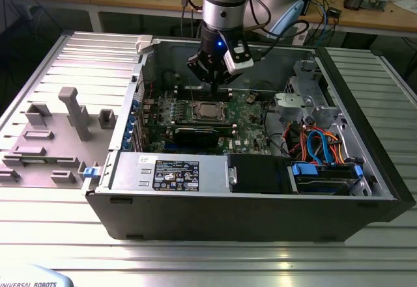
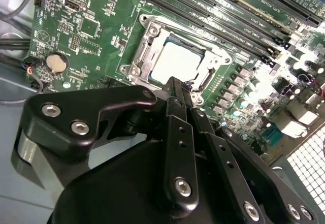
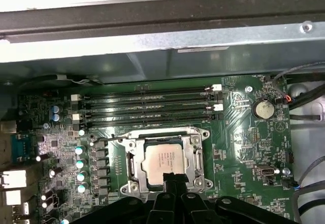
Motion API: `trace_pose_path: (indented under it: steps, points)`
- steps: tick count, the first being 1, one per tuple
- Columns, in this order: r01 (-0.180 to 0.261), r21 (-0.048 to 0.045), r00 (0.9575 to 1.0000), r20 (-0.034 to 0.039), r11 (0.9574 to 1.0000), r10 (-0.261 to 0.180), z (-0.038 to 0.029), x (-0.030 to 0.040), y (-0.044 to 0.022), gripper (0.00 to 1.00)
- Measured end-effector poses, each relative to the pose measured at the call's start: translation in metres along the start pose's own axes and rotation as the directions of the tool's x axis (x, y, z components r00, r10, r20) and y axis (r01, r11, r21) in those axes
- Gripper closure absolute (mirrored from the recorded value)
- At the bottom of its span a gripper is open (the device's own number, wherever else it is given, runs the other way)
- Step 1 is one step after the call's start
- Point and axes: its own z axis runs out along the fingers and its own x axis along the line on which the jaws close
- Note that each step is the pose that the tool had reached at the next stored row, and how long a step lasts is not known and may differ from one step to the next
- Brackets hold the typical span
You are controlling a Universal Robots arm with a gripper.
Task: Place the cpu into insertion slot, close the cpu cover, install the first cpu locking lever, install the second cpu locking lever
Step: 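Install the first cpu locking lever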
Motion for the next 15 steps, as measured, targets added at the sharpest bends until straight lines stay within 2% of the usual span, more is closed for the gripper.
trace_pose_path:
  steps: [15]
  points:
    - [0.000,0.0000,1.0000,0.0006,1.0000,0.000,0.0000,0.0008,-0.0001,0.89]
